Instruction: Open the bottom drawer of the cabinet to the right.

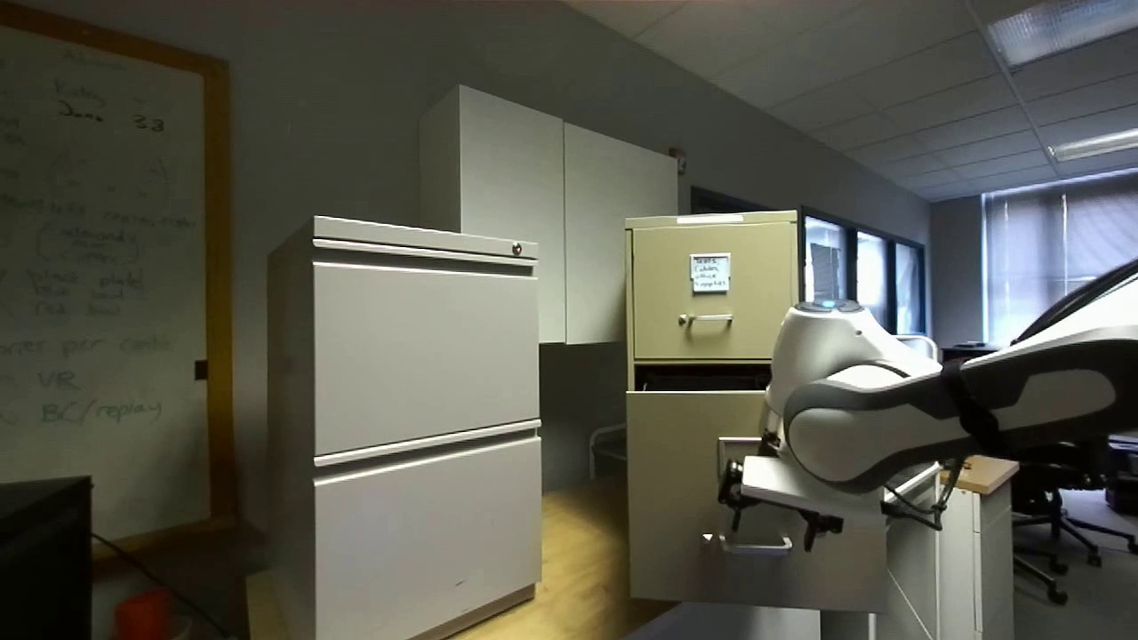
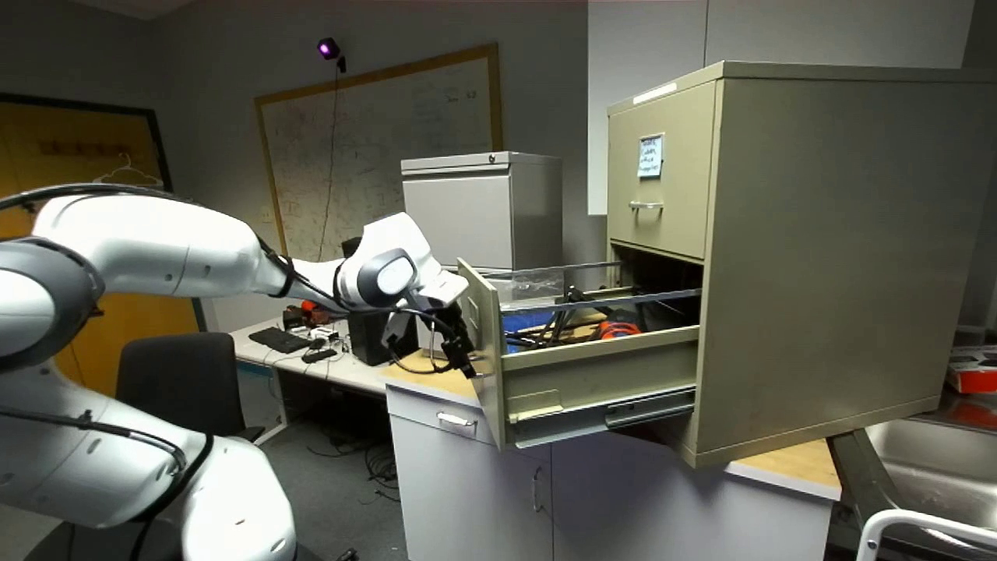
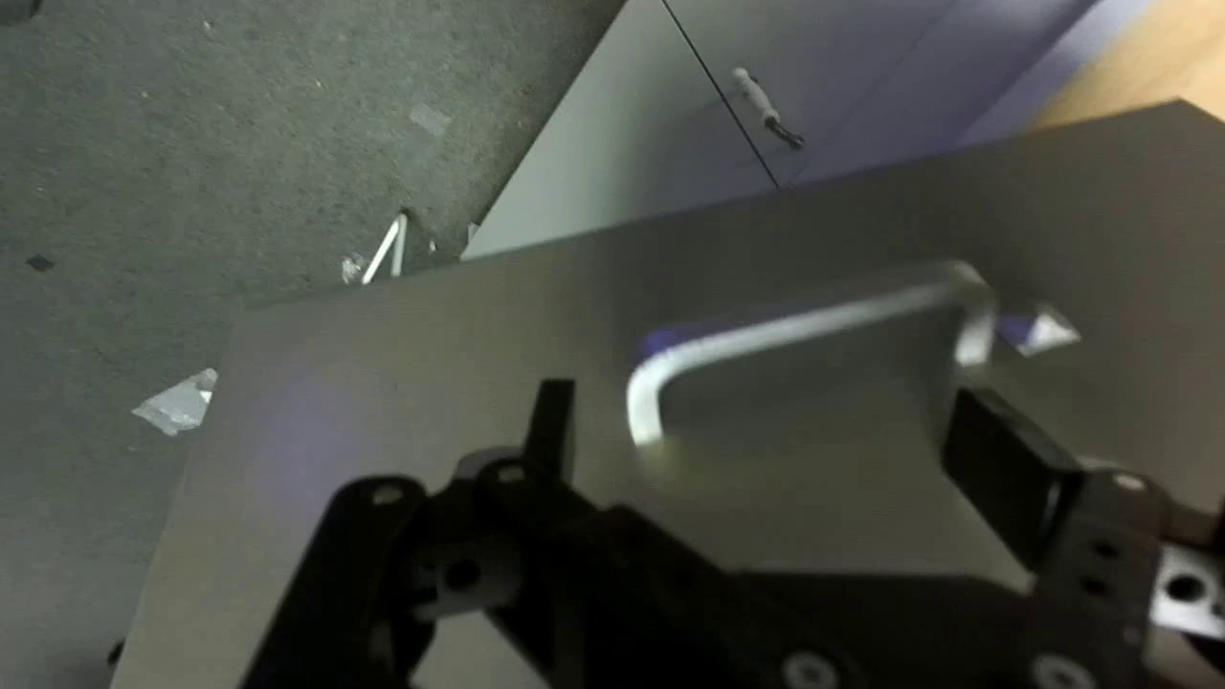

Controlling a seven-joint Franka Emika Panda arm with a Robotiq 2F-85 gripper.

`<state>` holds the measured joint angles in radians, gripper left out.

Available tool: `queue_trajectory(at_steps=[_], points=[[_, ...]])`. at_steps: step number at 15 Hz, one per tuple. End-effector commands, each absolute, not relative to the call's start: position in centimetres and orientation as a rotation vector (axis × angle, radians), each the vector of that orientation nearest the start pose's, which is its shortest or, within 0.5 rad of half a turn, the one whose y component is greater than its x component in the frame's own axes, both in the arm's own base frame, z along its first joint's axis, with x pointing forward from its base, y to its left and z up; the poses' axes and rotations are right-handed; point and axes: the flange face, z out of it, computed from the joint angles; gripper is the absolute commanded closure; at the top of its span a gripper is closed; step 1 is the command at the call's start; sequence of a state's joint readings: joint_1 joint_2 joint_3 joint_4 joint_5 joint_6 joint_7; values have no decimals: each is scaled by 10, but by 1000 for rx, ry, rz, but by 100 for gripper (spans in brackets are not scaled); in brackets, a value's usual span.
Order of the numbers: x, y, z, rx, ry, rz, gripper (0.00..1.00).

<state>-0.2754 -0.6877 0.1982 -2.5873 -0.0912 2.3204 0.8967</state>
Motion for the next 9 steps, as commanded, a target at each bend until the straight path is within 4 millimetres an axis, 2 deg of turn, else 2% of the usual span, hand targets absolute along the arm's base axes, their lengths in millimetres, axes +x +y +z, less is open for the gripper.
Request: queue_trajectory(at_steps=[1, 4, 5, 7, 9], points=[[371, -26, 610, -2723, 1339, -911, 0], [368, -33, 676, -2700, 1268, -988, 0], [367, -34, 692, -2698, 1249, -1007, 0], [370, -33, 708, -2746, 1139, -962, 0], [377, -28, 711, -2784, 991, -888, 0]])
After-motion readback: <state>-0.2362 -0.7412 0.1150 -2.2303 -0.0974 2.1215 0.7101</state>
